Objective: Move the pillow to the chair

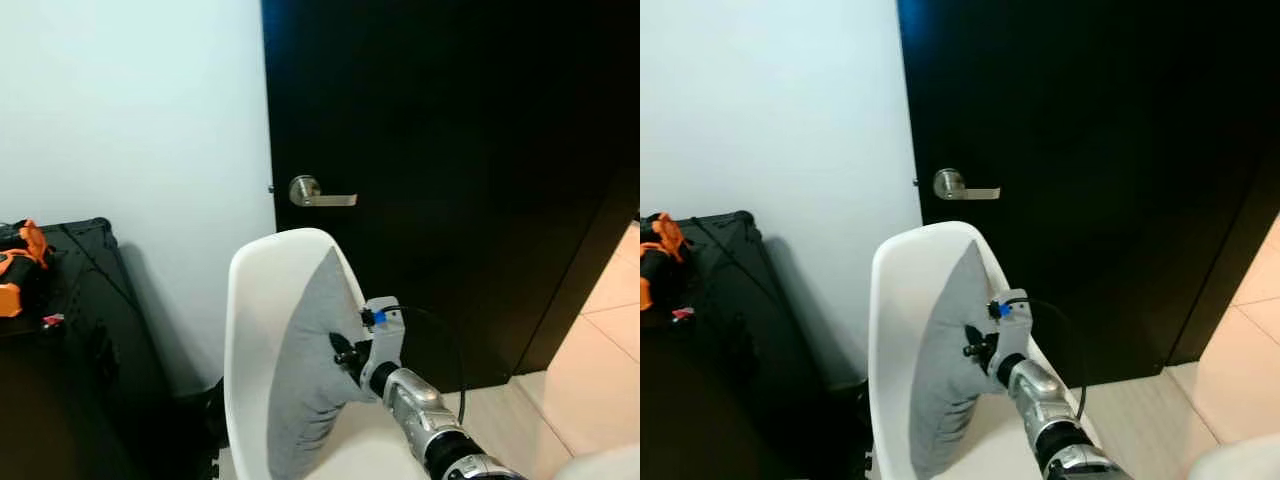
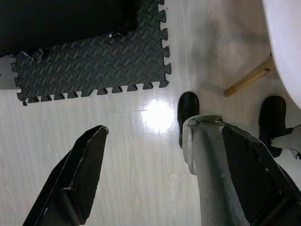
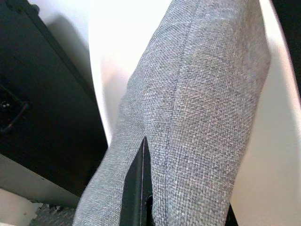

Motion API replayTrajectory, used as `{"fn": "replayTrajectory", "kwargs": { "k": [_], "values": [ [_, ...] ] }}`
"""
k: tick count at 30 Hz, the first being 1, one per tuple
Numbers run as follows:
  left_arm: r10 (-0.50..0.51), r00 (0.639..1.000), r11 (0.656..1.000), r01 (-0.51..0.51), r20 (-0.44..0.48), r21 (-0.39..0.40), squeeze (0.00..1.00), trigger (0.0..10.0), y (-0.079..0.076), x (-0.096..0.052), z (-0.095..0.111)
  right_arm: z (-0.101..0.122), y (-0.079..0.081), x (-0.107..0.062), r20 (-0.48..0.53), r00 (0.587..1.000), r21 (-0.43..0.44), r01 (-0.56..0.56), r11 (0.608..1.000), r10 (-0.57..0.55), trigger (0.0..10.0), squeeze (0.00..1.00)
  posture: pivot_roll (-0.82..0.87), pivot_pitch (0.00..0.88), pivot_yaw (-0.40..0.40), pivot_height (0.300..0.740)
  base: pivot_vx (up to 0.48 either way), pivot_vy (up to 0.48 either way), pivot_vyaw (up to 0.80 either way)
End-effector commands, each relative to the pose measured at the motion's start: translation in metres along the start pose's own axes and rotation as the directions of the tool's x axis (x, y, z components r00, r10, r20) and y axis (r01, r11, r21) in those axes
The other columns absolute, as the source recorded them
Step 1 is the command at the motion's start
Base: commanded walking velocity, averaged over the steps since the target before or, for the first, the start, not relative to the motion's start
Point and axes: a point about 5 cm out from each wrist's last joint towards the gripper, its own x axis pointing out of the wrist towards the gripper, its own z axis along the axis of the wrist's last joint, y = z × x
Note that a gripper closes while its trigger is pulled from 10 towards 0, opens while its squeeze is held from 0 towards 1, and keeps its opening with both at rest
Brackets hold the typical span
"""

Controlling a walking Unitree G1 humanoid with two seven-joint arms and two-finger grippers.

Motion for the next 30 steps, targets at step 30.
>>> {"fn": "replayTrajectory", "kwargs": {
  "k": [30],
  "values": [
    [0.039, 0.997, 0.999, -0.04, -0.064, -0.008, 0.0, 10.0, 0.006, -0.002, -0.017, -0.059, -0.003, -0.016, -0.495, 0.861, -0.319, -0.058, 0.946, -0.115, 10.0, 0.0, -0.06, 0.058, -0.023, 0.715, 0.0, -0.112, 0.0]
  ]
}}
